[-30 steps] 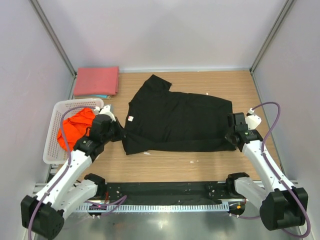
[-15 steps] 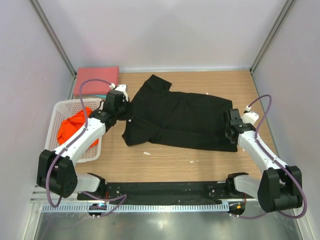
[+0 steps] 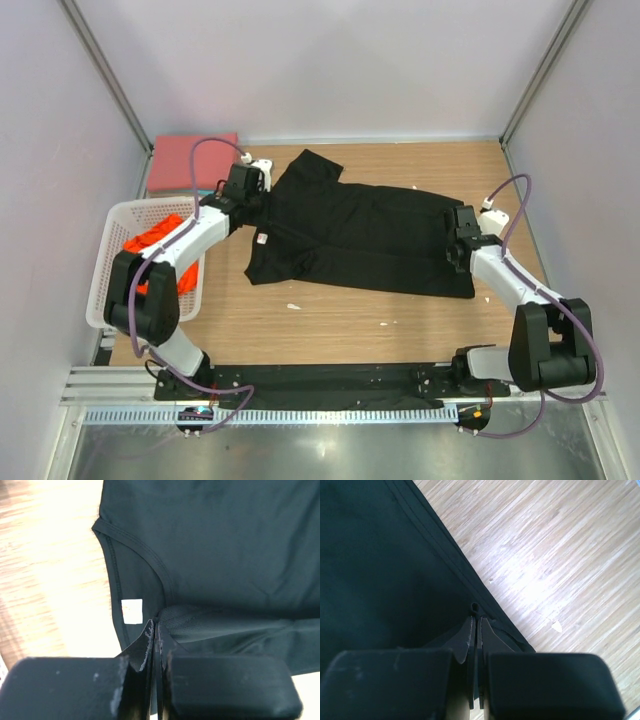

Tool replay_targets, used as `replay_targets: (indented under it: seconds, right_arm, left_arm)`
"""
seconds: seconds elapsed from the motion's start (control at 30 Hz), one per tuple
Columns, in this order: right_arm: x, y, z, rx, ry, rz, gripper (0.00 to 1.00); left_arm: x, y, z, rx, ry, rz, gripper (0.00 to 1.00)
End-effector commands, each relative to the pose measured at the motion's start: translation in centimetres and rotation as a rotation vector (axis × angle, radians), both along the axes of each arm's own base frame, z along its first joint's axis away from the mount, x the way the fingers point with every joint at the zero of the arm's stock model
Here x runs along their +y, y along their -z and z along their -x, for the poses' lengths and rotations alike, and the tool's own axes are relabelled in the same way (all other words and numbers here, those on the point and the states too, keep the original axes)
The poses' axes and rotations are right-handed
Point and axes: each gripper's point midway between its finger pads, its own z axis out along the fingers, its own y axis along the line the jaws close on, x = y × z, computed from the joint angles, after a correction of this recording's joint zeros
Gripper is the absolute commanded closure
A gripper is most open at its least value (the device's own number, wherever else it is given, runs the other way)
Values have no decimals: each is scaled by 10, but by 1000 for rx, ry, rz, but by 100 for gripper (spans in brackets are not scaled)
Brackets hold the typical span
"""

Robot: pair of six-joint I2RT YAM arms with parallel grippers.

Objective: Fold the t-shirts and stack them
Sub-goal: Fold the tshirt

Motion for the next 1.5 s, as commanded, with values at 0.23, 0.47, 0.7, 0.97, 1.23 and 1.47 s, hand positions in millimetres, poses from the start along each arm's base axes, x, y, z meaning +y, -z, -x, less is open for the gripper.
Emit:
replay_targets:
  seconds: [0.23,0.47,0.7,0.97,1.23,1.47]
  right_arm:
    - [-13,-4,-34,-17,-5,54,99]
    - [-11,3,-46,9,-32,60,98]
    - [-6,-12,-42,90,-13,23,72]
    - [24,-11,-18,91,-76,-155,73]
    - [35,35,2,143,-76,-228,80]
    - [18,54,12,205,-53,-137,80]
  left_arm:
    - [-1,4,-22,33,16,-31,100]
    - [1,14,-27,76,-21,-41,100]
    - [24,10,-15,204,-147,-141,72]
    - [4,-3,43,222,-107,-33,67]
    - [-30,24,99,317,-59,226,67]
    - [-10,84,112,437,-179,124,70]
